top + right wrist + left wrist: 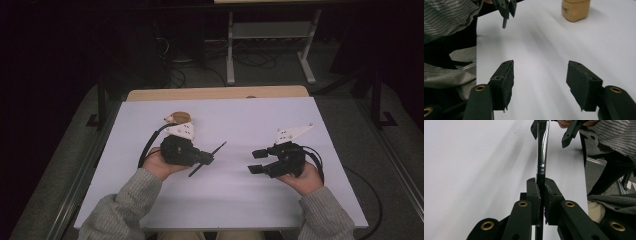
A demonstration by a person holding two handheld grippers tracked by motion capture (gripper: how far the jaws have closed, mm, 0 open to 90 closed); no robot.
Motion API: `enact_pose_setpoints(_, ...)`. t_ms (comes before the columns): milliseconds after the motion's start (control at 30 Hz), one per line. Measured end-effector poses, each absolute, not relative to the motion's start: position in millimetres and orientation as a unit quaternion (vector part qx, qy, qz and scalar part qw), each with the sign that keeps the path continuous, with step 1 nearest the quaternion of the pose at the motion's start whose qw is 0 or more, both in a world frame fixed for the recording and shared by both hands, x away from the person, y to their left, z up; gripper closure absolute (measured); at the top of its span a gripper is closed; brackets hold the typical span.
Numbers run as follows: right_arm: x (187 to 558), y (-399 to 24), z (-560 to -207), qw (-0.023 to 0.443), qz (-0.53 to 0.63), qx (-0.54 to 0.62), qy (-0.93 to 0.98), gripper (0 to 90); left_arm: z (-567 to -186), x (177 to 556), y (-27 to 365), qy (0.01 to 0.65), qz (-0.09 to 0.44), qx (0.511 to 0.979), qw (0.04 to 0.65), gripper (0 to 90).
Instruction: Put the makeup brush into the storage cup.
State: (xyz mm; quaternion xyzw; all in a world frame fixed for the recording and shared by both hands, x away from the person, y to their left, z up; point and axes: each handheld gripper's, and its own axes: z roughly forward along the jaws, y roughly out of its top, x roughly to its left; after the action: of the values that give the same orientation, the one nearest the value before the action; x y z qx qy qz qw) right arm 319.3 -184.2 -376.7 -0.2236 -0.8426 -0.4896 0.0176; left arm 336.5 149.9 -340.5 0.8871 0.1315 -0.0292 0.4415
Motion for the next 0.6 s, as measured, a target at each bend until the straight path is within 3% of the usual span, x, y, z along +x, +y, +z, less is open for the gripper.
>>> enact_pose_setpoints(600, 314.0, -206.7, -392.1, -0.005, -0.479, -0.272, -0.835, 31.6, -333.7, 356.3, 159.9, 0.159, -0.026, 0.877, 0.453, 84.1)
